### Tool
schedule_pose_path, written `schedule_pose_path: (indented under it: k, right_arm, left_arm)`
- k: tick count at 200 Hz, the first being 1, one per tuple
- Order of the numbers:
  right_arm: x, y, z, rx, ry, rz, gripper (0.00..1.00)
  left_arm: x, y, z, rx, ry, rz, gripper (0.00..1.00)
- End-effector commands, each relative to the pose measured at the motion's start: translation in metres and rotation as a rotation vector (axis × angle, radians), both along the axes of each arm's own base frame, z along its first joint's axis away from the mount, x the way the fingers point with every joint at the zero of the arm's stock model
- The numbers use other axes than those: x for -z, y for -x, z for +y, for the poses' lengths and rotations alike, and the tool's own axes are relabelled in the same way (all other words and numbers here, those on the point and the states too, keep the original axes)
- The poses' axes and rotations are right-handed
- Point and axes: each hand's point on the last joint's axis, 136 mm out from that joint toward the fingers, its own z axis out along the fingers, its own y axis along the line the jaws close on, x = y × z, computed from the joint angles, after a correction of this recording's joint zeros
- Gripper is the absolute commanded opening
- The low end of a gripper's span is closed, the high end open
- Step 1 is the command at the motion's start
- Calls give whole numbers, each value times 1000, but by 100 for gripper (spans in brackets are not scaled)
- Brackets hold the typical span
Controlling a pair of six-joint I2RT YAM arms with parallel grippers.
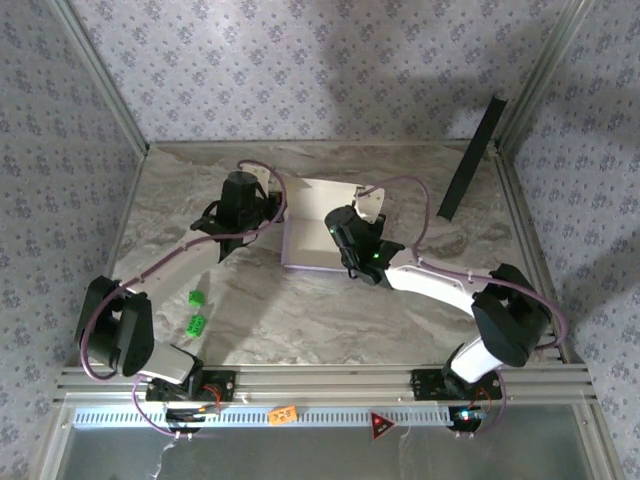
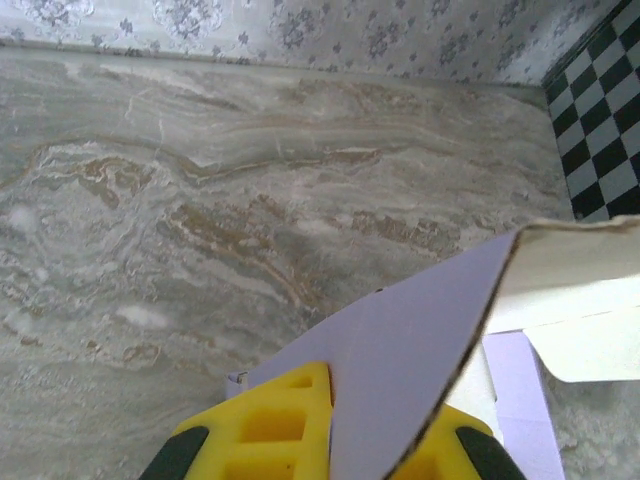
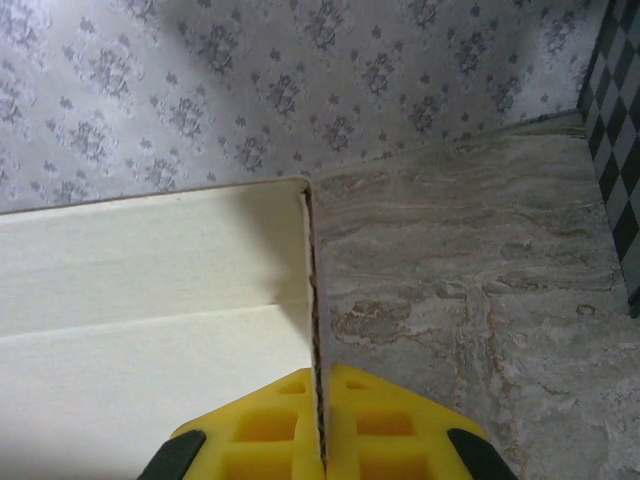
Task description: Fold the paper box
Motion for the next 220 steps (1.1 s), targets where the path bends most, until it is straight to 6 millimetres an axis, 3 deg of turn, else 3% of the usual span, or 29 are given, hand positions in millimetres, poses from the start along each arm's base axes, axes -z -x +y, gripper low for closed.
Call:
schedule_pose_path:
  k: [1, 45, 135, 220]
  right_arm:
    - [10, -3, -9, 83, -17, -48, 0]
    - [39, 7, -10, 92, -15, -28, 0]
    - [56, 33, -5, 73, 46, -19, 0]
    - [87, 61, -21, 95, 116, 19, 0]
  left_arm:
    - [-7, -8, -14, 21, 96, -39, 0]
    - [14, -1, -19, 43, 115, -41, 0]
    - [45, 37, -9, 21, 91, -30, 0]
    - [77, 68, -1, 22, 122, 19, 3]
